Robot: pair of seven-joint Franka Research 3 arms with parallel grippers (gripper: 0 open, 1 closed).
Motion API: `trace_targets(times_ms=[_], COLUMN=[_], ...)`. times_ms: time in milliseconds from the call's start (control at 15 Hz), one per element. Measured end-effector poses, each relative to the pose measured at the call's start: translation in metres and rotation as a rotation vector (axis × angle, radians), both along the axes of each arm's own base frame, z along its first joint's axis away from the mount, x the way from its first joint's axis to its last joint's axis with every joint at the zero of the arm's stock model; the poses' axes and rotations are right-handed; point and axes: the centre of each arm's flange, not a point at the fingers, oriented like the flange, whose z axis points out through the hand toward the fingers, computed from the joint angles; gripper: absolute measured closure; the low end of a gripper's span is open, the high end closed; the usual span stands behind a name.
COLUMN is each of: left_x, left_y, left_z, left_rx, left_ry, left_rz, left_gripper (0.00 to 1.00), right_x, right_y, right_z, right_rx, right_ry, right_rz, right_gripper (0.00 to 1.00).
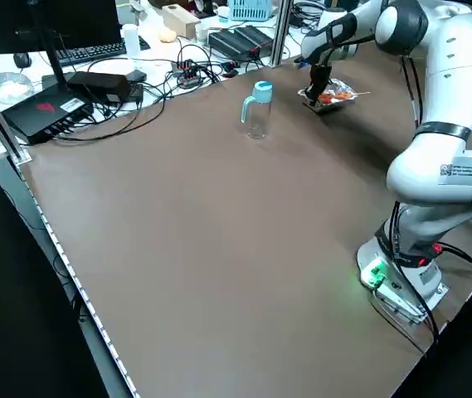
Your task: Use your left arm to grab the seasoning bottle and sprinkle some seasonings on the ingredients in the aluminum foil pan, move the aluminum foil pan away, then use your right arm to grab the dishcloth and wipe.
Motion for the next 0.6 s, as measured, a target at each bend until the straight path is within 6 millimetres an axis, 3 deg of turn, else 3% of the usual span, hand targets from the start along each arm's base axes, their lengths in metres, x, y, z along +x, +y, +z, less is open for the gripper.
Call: trace_targets(times_ms=[200, 600], left_x=[0.001, 0.002], left_y=[0.005, 0.022], left_z=[0.013, 0.053], left_rx=[0.002, -0.063], left_ry=[0.029, 0.072], left_rz=[0.003, -0.012], left_gripper=[0.98, 0.98], right_x=[0.0, 0.004], right_y=[0.015, 0.023], right_z=[-0.011, -0.024], right_rx=[-0.01, -0.002], right_ry=[0.018, 0.031], right_rz=[-0.011, -0.039], right_gripper=[0.94, 0.94])
